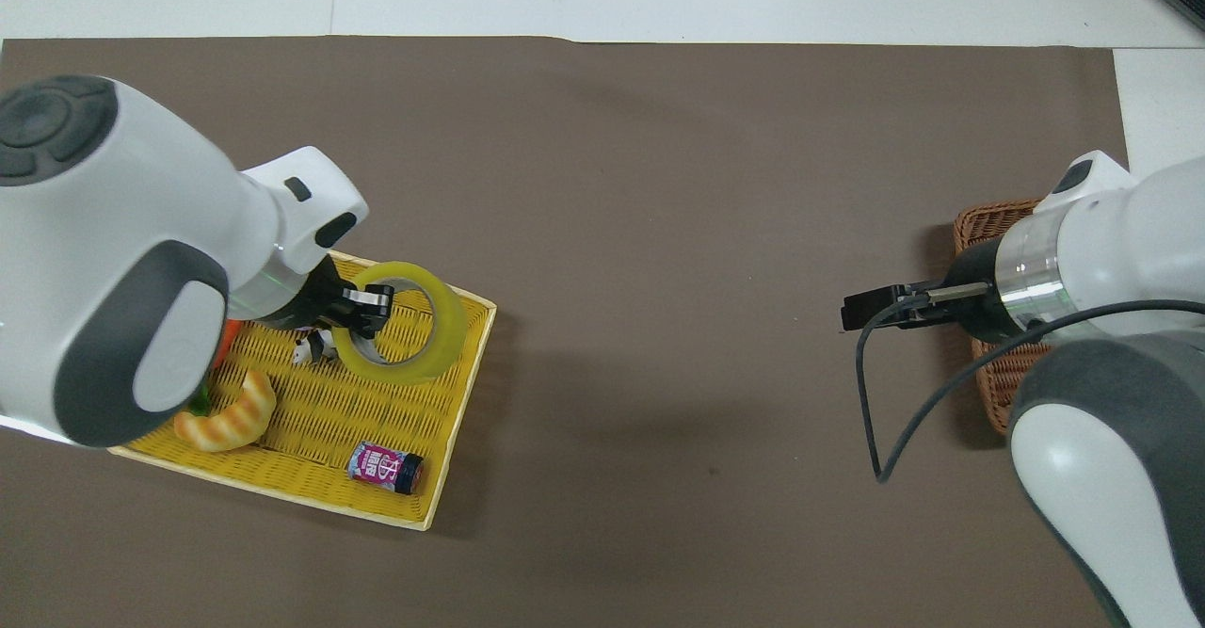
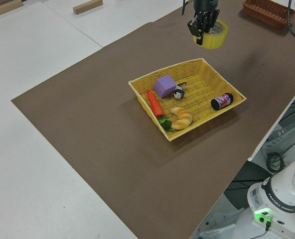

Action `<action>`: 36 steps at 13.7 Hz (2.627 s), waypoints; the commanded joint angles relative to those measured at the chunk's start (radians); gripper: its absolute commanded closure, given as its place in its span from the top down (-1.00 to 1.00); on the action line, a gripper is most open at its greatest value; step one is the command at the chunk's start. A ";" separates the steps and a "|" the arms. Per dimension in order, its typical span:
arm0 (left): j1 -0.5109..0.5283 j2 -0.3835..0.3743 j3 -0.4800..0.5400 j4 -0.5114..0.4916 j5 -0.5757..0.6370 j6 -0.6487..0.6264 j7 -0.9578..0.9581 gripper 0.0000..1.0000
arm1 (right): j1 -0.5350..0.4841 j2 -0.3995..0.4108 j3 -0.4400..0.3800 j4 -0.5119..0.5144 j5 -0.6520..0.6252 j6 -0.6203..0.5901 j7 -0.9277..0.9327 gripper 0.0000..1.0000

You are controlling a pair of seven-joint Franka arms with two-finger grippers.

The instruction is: Move tape to another basket

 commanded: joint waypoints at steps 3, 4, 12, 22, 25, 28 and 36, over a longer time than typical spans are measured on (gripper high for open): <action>-0.135 -0.024 0.017 -0.059 -0.040 0.125 -0.113 -1.00 | 0.042 0.020 0.001 -0.016 0.167 0.058 0.087 1.00; -0.164 -0.024 0.017 -0.061 -0.060 0.166 -0.146 -1.00 | 0.051 0.023 0.001 -0.022 0.193 0.069 0.091 1.00; -0.353 0.010 0.017 -0.062 -0.131 0.355 -0.401 -1.00 | 0.070 0.018 0.001 -0.090 0.459 0.099 -0.030 1.00; -0.394 0.078 0.016 0.036 -0.201 0.482 -0.556 -1.00 | 0.021 -0.005 -0.004 -0.150 0.460 0.067 -0.233 1.00; -0.407 0.081 -0.013 0.059 -0.198 0.485 -0.724 -1.00 | 0.022 -0.003 -0.001 -0.150 0.462 0.073 -0.224 1.00; -0.407 0.081 -0.036 0.079 -0.201 0.485 -0.800 -1.00 | 0.025 -0.003 -0.001 -0.148 0.460 0.075 -0.225 0.91; -0.405 0.070 -0.035 0.082 -0.201 0.491 -0.987 -0.38 | 0.019 0.008 -0.005 -0.139 0.450 0.078 -0.228 -0.85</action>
